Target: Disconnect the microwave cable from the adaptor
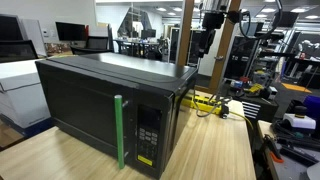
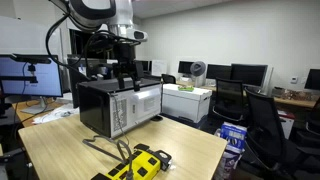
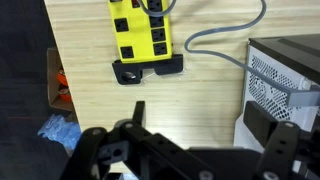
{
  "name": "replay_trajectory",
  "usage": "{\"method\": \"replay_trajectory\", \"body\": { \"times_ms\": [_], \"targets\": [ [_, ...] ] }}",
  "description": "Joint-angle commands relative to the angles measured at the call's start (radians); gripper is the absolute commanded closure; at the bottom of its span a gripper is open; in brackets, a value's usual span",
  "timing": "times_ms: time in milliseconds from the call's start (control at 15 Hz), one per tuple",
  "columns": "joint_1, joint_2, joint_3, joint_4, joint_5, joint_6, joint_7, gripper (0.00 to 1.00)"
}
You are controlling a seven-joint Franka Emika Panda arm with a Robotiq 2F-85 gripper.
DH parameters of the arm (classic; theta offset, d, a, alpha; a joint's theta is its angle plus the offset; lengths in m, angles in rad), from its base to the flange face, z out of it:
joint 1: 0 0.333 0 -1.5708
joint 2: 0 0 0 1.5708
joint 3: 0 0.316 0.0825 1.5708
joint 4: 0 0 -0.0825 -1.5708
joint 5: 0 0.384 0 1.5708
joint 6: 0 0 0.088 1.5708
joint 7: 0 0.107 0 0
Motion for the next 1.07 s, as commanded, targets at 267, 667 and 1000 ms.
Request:
{"method": "replay_trajectory", "body": {
  "times_ms": [267, 667, 1000],
  "targets": [
    [0.014, -0.001, -0.013, 0.001, -0.003, -0.002, 0.003, 0.00],
    [-0.001, 0.091, -0.038, 0.092, -0.034, -0.168, -0.037, 0.00],
    [-0.032, 0.249, -0.091, 0.201, -0.073, -0.198, -0.034, 0.00]
  ]
}}
